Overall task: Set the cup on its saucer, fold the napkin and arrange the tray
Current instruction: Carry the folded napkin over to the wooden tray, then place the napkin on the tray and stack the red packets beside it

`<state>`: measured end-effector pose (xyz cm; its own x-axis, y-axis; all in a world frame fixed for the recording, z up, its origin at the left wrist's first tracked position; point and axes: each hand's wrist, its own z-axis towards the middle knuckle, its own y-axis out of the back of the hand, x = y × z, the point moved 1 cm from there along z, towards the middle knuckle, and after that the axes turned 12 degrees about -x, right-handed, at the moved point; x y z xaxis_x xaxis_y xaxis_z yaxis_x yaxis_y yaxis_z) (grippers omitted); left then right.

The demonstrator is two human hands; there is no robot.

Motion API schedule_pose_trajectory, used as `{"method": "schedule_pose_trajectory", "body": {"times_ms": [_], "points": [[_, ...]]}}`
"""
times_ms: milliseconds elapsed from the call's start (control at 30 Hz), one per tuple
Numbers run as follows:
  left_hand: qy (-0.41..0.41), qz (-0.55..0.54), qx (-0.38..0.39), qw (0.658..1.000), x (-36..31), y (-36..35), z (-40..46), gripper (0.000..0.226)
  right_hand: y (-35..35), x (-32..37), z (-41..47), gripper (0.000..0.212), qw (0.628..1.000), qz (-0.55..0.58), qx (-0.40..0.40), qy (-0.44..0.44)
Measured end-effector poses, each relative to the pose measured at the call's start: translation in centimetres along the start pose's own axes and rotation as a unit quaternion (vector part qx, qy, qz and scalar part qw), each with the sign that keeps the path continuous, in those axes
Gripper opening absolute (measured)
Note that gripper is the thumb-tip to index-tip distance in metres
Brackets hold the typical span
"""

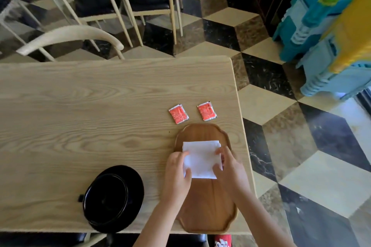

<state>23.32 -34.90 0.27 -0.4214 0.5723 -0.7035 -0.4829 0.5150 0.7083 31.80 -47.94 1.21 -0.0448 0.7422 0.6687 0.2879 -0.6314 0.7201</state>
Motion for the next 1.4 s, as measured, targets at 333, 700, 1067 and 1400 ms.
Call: {"method": "schedule_pose_trajectory", "body": {"times_ms": [333, 700, 1067, 1400], "points": [[-0.209, 0.23, 0.057, 0.949, 0.2, -1.0, -0.4, 0.069, -0.8, 0.1, -0.7, 0.077, 0.963, -0.21, -0.028, 0.168], [-0.203, 0.288, 0.087, 0.932, 0.8, -1.4, -1.2, 0.061, -1.2, -3.0, -0.8, 0.056, 0.941, -0.259, 0.043, 0.213], [-0.228, 0.23, 0.049, 0.945, -0.5, 0.1, 0.9, 0.05, 0.5, 0.3, 0.9, 0.03, 0.932, -0.221, -0.097, 0.271], [-0.022, 0.254, 0.011, 0.967, 0.2, 0.4, 16.3, 0.044, -0.5, 5.2, 12.3, 0.04, 0.981, -0.183, -0.041, 0.043]]}}
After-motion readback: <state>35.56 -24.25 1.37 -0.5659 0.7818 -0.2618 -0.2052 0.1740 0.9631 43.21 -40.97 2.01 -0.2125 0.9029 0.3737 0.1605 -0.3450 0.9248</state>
